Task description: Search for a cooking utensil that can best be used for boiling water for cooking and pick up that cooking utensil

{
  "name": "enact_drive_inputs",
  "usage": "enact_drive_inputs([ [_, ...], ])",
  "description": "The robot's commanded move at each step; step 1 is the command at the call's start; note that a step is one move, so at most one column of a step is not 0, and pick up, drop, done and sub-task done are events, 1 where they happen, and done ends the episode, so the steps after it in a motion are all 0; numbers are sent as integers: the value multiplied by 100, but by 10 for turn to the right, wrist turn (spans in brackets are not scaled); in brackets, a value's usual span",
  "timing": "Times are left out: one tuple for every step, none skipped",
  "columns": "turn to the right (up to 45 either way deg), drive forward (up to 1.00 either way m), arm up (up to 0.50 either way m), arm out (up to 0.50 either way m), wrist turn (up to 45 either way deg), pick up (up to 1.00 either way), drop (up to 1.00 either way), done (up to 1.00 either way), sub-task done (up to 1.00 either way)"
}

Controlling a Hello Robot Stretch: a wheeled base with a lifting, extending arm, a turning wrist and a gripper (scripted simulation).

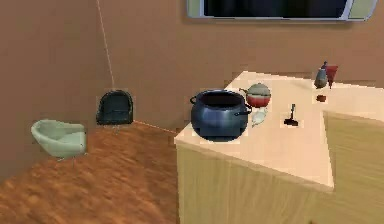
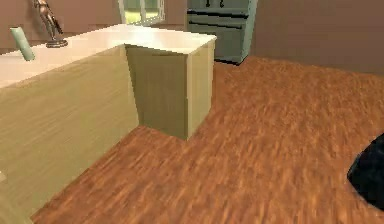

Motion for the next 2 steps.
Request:
enact_drive_inputs([
  [-450, 0, 0, 0, 0, 0, 0, 0, 0],
  [-330, 0, 0, 0, 0, 0, 0, 0, 0],
])
